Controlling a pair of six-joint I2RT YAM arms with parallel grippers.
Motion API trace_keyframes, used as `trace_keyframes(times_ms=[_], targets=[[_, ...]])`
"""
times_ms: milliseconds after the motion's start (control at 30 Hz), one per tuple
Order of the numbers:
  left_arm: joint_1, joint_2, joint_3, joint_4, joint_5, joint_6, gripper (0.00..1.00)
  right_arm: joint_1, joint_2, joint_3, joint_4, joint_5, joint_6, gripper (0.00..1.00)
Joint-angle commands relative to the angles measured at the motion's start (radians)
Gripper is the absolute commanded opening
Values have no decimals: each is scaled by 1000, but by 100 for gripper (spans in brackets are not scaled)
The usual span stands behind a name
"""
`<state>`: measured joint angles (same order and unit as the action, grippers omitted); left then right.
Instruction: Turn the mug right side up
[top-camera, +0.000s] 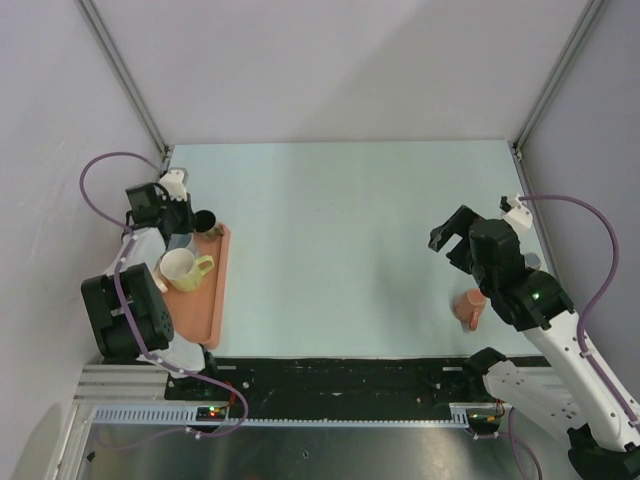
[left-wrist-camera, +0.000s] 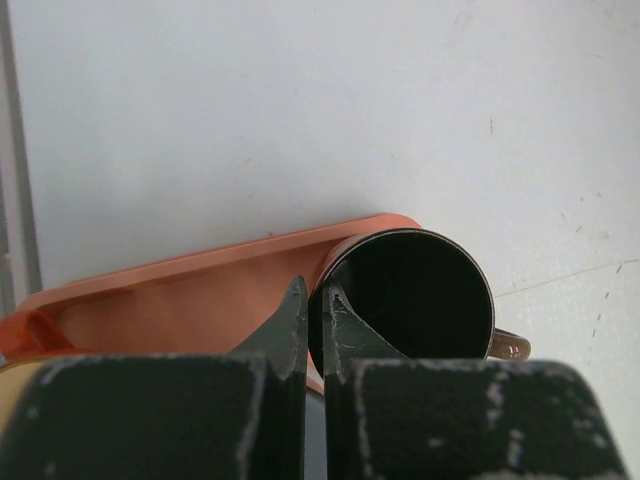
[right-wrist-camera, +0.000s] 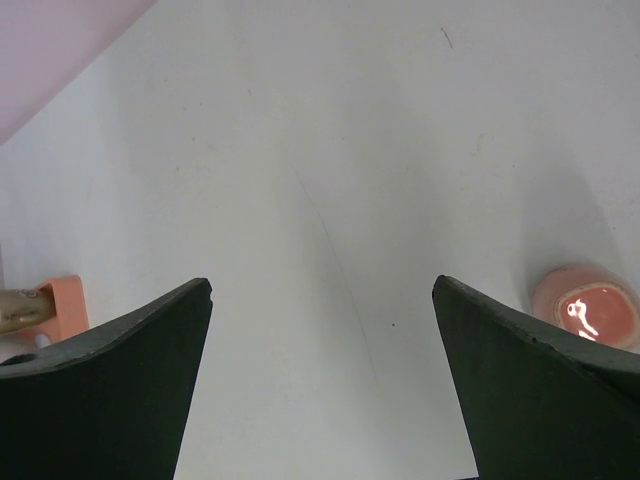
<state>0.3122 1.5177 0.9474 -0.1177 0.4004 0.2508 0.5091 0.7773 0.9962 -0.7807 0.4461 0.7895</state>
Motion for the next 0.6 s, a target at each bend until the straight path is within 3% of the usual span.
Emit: trace_keyframes(times_ms=[0, 133, 200, 300, 433, 567], targets=[[14, -28, 16, 65, 35, 3, 0, 15, -26, 1, 3, 40, 24, 97], [16, 5, 51, -24, 29, 40, 5, 22, -27, 2, -2, 50, 31, 98], [16, 22, 68, -58, 24, 49, 25, 22, -24, 1, -15, 61, 42, 98], [17, 54, 107, -110, 8, 66, 42, 17, -12, 1, -65, 94, 71, 99], [30, 69, 127, -148, 19, 80, 58, -9, -7, 1, -140, 120, 105, 99], [43, 51, 144, -159, 33, 75, 65, -75, -6, 1, -197, 131, 99, 99]])
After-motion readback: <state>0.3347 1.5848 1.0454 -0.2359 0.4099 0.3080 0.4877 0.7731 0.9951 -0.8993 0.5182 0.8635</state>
